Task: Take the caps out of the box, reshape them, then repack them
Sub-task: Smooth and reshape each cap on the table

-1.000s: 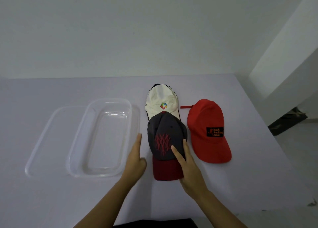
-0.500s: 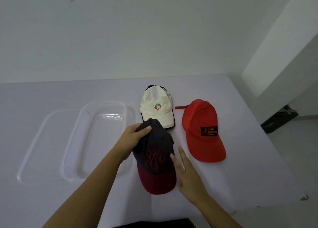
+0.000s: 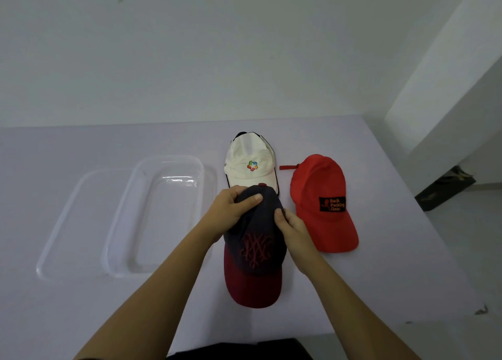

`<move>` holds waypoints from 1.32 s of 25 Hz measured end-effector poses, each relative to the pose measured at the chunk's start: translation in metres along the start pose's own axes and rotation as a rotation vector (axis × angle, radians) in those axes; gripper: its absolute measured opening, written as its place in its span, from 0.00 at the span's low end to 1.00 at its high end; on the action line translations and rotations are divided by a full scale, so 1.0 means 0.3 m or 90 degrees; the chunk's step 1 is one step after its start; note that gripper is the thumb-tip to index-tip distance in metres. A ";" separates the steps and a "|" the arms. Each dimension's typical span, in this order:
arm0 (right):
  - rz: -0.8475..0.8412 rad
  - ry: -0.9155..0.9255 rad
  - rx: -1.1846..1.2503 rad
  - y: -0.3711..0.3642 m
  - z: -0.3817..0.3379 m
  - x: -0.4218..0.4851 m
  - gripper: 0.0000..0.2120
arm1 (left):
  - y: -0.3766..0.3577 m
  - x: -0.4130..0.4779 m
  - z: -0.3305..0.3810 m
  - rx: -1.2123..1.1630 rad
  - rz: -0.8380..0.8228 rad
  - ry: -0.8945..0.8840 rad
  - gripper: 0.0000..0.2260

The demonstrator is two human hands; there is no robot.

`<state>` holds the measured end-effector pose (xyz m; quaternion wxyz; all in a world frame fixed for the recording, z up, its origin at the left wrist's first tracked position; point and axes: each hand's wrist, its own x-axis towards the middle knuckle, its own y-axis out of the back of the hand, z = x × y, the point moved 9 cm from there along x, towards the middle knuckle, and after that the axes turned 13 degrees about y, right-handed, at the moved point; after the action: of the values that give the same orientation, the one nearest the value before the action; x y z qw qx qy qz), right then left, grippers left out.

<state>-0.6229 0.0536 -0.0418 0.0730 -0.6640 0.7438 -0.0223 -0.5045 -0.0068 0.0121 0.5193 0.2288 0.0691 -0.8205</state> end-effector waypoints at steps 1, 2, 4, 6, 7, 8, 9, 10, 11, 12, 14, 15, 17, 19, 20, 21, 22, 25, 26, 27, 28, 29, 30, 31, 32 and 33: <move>0.012 0.003 0.008 0.006 0.007 0.003 0.10 | 0.002 0.001 -0.015 0.021 -0.006 0.017 0.06; 0.025 0.008 0.000 0.016 0.016 0.007 0.09 | -0.001 0.006 -0.043 0.041 -0.031 0.056 0.09; 0.053 0.027 -0.061 0.036 0.025 0.012 0.06 | -0.016 0.008 -0.122 0.058 -0.112 0.179 0.15; 0.061 0.067 -0.141 0.047 0.018 0.014 0.06 | -0.018 0.014 -0.174 0.080 -0.169 0.230 0.18; 0.050 0.085 -0.182 0.048 0.013 0.016 0.07 | -0.012 0.025 -0.191 0.098 -0.177 0.231 0.18; 0.035 0.090 -0.230 0.049 0.015 0.020 0.08 | -0.007 0.035 -0.207 0.114 -0.175 0.229 0.18; 0.017 0.082 -0.283 0.052 0.027 0.026 0.10 | -0.001 0.044 -0.226 0.130 -0.164 0.231 0.18; -0.002 0.063 -0.338 0.059 0.050 0.034 0.11 | 0.002 0.053 -0.245 0.140 -0.150 0.235 0.20; -0.019 0.039 -0.383 0.067 0.080 0.043 0.12 | 0.001 0.062 -0.265 0.148 -0.134 0.238 0.20; -0.034 0.011 -0.414 0.076 0.110 0.049 0.13 | -0.001 0.072 -0.284 0.152 -0.116 0.236 0.20; -0.055 -0.043 -0.428 0.089 0.165 0.055 0.15 | -0.011 0.084 -0.305 0.150 -0.080 0.225 0.18; -0.066 -0.067 -0.422 0.094 0.185 0.055 0.16 | -0.016 0.086 -0.305 0.137 -0.068 0.219 0.17; -0.093 -0.111 -0.409 0.102 0.214 0.050 0.18 | -0.015 0.091 -0.312 0.079 -0.052 0.231 0.18; -0.114 -0.137 -0.405 0.110 0.231 0.045 0.18 | -0.007 0.097 -0.329 0.058 -0.045 0.254 0.20; -0.120 -0.144 -0.408 0.113 0.235 0.043 0.17 | -0.002 0.100 -0.338 0.079 -0.040 0.264 0.20; -0.122 -0.147 -0.420 0.116 0.236 0.041 0.16 | 0.007 0.103 -0.345 0.123 -0.023 0.269 0.20; -0.121 -0.145 -0.441 0.121 0.235 0.041 0.16 | 0.020 0.108 -0.349 0.181 0.004 0.266 0.19; -0.082 -0.141 -0.465 0.155 0.230 0.044 0.19 | 0.074 0.106 -0.313 0.332 0.126 0.216 0.16; -0.070 -0.150 -0.447 0.169 0.231 0.044 0.19 | 0.097 0.103 -0.304 0.346 0.164 0.205 0.16; -0.068 -0.161 -0.427 0.179 0.235 0.041 0.18 | 0.115 0.100 -0.304 0.340 0.185 0.204 0.16; -0.074 -0.174 -0.403 0.181 0.240 0.038 0.17 | 0.124 0.099 -0.315 0.312 0.182 0.217 0.16; -0.085 -0.190 -0.378 0.173 0.244 0.034 0.16 | 0.117 0.096 -0.333 0.258 0.151 0.245 0.15; -0.097 -0.209 -0.355 0.157 0.250 0.030 0.16 | 0.095 0.090 -0.357 0.192 0.105 0.282 0.13; -0.106 -0.221 -0.339 0.138 0.255 0.029 0.16 | 0.072 0.084 -0.380 0.133 0.067 0.313 0.11; -0.105 -0.222 -0.328 0.121 0.258 0.032 0.15 | 0.058 0.082 -0.395 0.095 0.053 0.327 0.10; -0.093 -0.215 -0.318 0.113 0.260 0.039 0.14 | 0.057 0.083 -0.405 0.068 0.060 0.327 0.08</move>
<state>-0.6469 0.0509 -0.1242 0.0287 -0.7074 0.6540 0.2666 -0.4615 0.0078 -0.1045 0.5095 0.4598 0.1446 -0.7128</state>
